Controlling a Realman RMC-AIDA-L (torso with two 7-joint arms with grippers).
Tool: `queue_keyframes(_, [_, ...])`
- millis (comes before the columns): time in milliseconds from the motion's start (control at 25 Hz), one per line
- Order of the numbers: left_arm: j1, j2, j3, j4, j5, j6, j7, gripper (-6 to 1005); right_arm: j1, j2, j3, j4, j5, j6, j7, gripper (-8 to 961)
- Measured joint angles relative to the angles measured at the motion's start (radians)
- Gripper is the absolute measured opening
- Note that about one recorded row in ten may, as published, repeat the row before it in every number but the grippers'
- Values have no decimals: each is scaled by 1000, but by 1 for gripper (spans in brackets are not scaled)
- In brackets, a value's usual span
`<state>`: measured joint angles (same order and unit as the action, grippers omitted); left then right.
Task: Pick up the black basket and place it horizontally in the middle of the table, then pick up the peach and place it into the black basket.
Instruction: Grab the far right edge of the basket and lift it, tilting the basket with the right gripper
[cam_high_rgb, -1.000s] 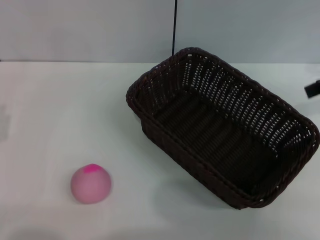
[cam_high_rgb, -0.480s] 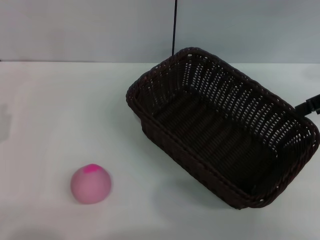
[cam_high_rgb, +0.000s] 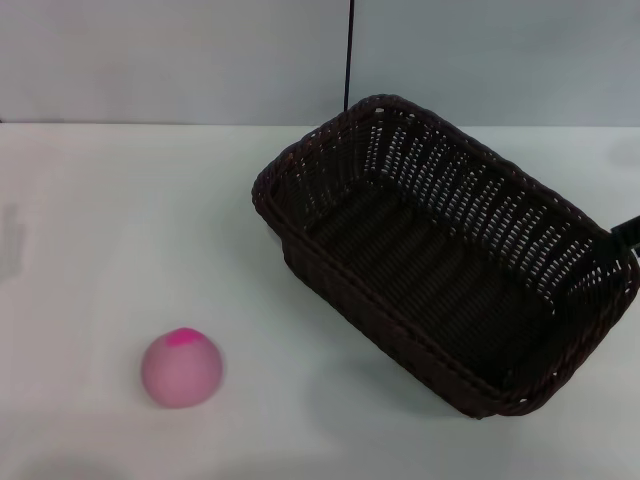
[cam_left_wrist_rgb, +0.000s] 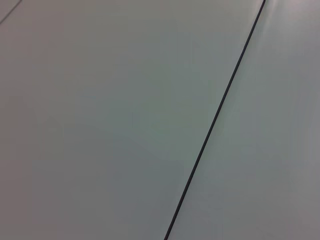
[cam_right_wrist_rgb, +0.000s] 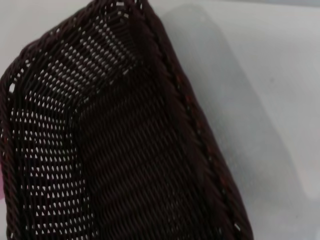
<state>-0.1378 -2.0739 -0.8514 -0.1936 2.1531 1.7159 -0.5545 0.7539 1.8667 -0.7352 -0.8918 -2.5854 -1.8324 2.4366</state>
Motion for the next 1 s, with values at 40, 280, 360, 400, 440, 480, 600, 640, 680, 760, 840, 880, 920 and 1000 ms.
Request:
queue_keyframes(40, [-2,0,0,-1,0,0,0,723,2,3,-16,21,0,8,0,800])
queue_keyframes(280, [-5,0,0,-1,-1,-1,-1,723,8,21,-60,61,-1,40,5,799])
queue_keyframes(360, [-5,0,0,-1,-1,-2,-1,722,8,23,-61,61,-1,41,6,799])
queue_keyframes(400, [-5,0,0,-1,-2,-2,-1,722,8,25,-61,61,-1,41,6,798])
queue_keyframes(440, [-5,0,0,-1,-2,-3,-1,722,8,27,-61,61,-1,42,6,798])
queue_keyframes(480, [-5,0,0,-1,-2,-3,-1,722,8,29,-62,62,-3,42,6,798])
queue_keyframes(600, [-5,0,0,-1,-2,-8,-1,721,9,40,-64,64,-20,46,5,798])
queue_keyframes(640, [-5,0,0,-1,-2,-8,-1,721,9,44,-68,64,-24,48,4,798])
queue_keyframes(680, [-4,0,0,-1,-2,-21,-1,721,9,47,-74,64,-27,50,3,797])
queue_keyframes(760, [-4,0,0,-1,-2,-32,-1,721,8,52,-84,64,-29,52,3,797])
queue_keyframes(840, [-3,0,0,-1,-1,-39,-1,721,7,54,-86,65,-31,52,1,762])
queue_keyframes(880, [-3,0,0,-1,-1,-40,-1,720,5,55,-87,65,-32,53,0,728])
queue_keyframes(920, [-3,0,0,-1,-1,-41,-1,720,2,55,-87,65,-34,56,0,693])
queue_keyframes(1000, [-4,0,0,-1,0,-41,-1,720,1,56,-87,65,-34,59,0,624])
